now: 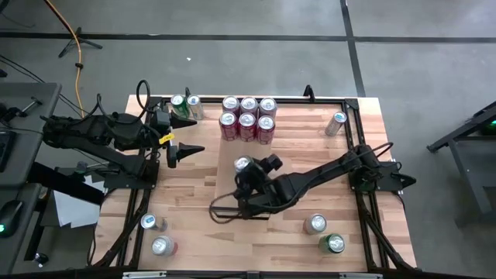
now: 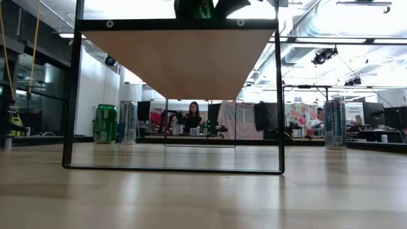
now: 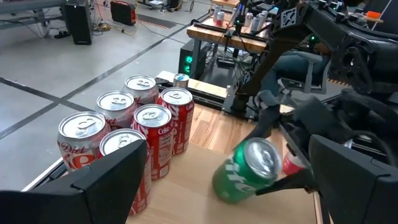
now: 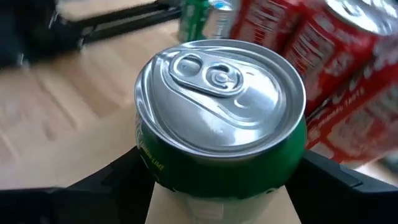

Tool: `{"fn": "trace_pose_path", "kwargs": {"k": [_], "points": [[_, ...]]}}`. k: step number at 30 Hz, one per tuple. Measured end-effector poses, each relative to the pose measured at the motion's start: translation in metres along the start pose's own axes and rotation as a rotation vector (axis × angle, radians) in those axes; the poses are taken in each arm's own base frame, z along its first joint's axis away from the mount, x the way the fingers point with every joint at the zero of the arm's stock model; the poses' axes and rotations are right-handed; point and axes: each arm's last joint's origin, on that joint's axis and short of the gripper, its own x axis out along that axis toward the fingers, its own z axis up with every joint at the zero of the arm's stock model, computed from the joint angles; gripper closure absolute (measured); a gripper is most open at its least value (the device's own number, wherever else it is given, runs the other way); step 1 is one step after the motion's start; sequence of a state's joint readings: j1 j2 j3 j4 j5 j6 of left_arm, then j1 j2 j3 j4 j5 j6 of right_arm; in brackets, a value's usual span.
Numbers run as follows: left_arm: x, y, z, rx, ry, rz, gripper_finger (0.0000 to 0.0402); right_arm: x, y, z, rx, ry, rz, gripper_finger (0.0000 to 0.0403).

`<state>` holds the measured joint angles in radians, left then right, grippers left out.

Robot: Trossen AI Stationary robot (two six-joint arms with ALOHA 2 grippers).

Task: Place canned beverage on shelf
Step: Put the bottom left green soda can on the shelf

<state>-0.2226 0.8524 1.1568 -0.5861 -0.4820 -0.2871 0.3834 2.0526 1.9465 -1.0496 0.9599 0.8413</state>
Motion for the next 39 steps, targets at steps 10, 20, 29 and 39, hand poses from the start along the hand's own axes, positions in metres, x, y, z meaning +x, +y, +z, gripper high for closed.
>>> {"fn": "trace_pose_path", "kwargs": {"k": [10,20,29,39], "points": [[0.000,0.000,0.000,-0.027,-0.001,0.000,0.0023,-0.010,-0.016,0.010,-0.289,0.083,0.097,0.0118],[0.000,0.000,0.000,-0.039,-0.004,-0.001,0.0023,-0.026,-0.092,-0.006,-0.106,0.043,0.231,0.0115],[0.000,0.000,0.001,-0.087,-0.015,0.020,0.0023,0.000,-0.121,-0.015,0.132,-0.193,0.552,0.0115],[0.000,0.000,0.001,-0.130,-0.019,0.018,0.0023,0.024,-0.124,-0.014,0.008,-0.164,0.612,0.0115]]}}
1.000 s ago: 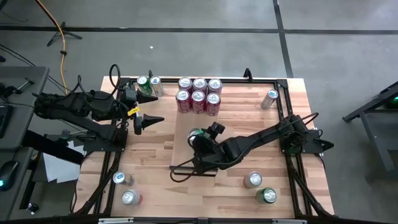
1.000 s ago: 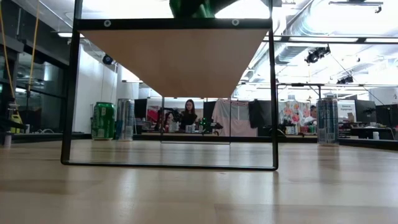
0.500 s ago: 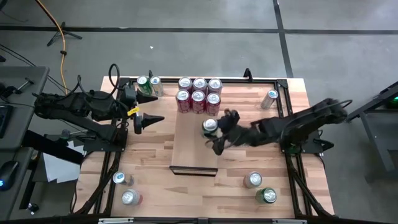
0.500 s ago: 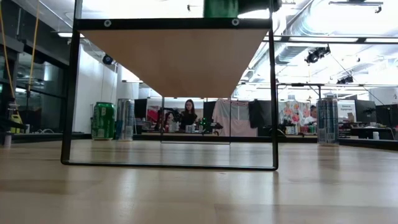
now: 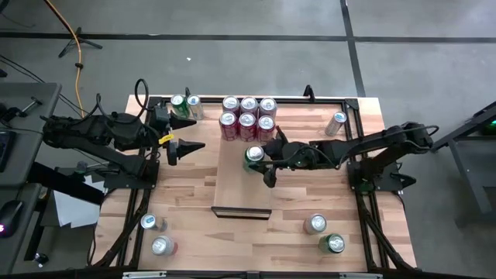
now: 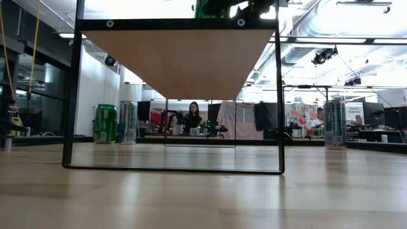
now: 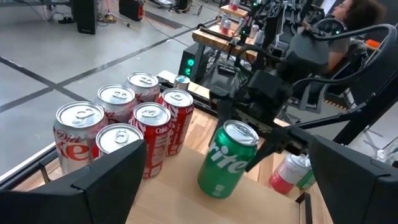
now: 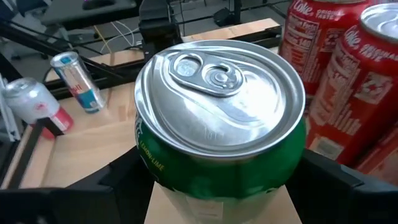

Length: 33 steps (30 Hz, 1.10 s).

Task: Place canned beverage on shelf
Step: Put the bottom left green soda can on the shelf

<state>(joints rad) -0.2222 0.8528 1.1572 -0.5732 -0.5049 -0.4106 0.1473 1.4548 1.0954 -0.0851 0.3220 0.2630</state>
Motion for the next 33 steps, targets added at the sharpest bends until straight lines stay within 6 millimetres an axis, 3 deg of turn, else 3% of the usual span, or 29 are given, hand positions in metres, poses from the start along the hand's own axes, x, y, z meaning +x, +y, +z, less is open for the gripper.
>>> {"fn": "trace_pose_path", "kwargs": {"k": [15,33], "points": [[0.0000,0.0000,0.0000,-0.005,0.000,0.000,0.0023,0.0008,-0.0047,-0.0044,-0.076,0.061,-0.006,0.0093],[0.0000,0.0001,-0.0003,-0.004,0.003,0.001,0.0023,0.0012,-0.0052,-0.0047,0.013,0.075,0.022,0.0079]]}}
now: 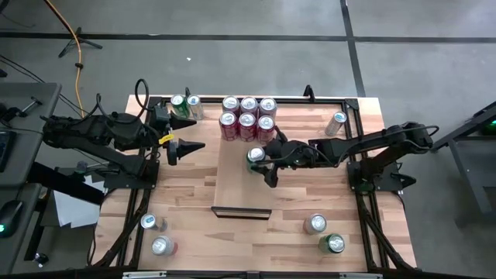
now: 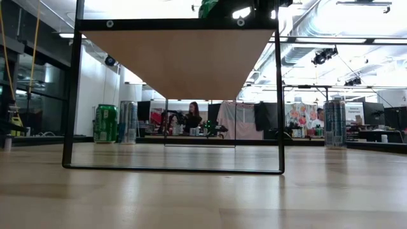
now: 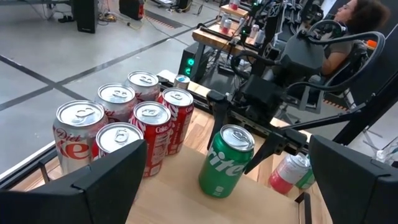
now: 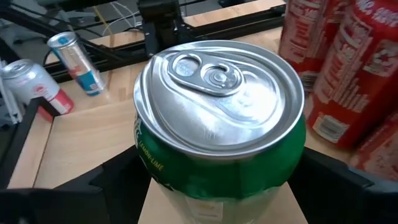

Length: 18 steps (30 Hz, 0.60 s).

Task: Place canned beverage on shelf
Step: Put the bottom left green soda can on the shelf

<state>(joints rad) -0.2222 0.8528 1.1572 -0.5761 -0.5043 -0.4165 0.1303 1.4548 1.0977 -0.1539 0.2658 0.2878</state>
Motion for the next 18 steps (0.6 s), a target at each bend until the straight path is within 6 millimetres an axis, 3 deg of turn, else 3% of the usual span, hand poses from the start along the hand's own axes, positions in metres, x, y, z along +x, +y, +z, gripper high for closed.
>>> {"fn": "trace_pose_path", "kwargs": {"k": [18], "points": [[0.0000,-0.0001,-0.0003,0.017,0.005,-0.006,0.0023,0.0005,-0.0009,0.0003,-0.031,0.010,0.033,0.0072]]}}
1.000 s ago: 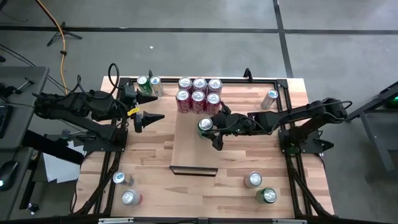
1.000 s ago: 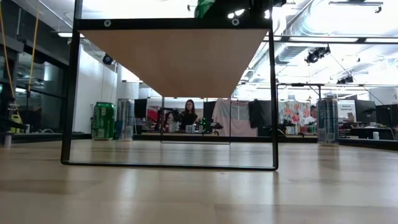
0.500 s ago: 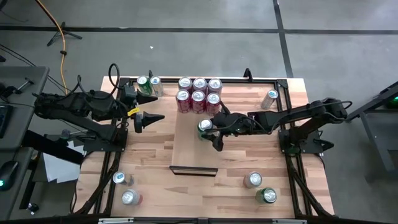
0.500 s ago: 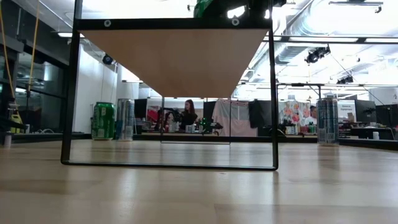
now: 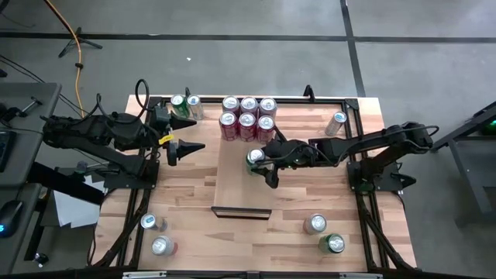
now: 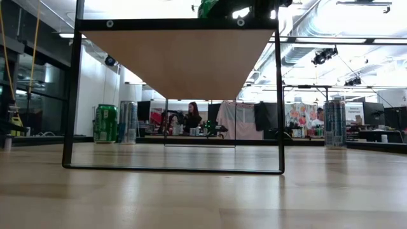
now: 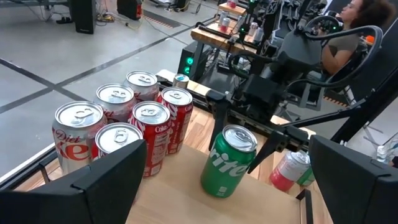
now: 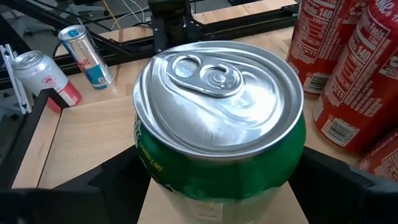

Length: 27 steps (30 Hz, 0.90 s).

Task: Place canned beverage on shelf
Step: Put the bottom left green soda can on the shelf

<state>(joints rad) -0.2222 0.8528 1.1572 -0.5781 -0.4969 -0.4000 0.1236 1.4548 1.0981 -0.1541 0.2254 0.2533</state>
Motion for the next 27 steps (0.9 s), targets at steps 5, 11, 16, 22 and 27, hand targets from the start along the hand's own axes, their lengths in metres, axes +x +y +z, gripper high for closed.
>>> {"fn": "trace_pose_path", "kwargs": {"k": [5,11,16,22,27], "points": [[0.000,0.000,0.000,0.000,0.000,0.000,0.0023,-0.001,0.000,0.002,0.003,-0.013,0.001,0.0045],[0.000,0.000,0.000,0.000,0.000,0.000,0.0023,-0.002,0.000,0.002,-0.033,-0.011,-0.005,0.0012],[0.000,0.000,0.000,0.000,0.000,0.000,0.0023,-0.019,-0.003,0.010,-0.059,-0.046,0.002,0.0009],[0.000,0.000,0.000,-0.009,0.006,-0.014,0.0023,-0.064,-0.011,0.018,-0.090,-0.051,0.002,0.0008],[0.000,-0.001,-0.001,0.010,0.019,-0.044,0.0023,-0.105,-0.019,0.024,0.090,-0.098,0.020,0.0008]]}}
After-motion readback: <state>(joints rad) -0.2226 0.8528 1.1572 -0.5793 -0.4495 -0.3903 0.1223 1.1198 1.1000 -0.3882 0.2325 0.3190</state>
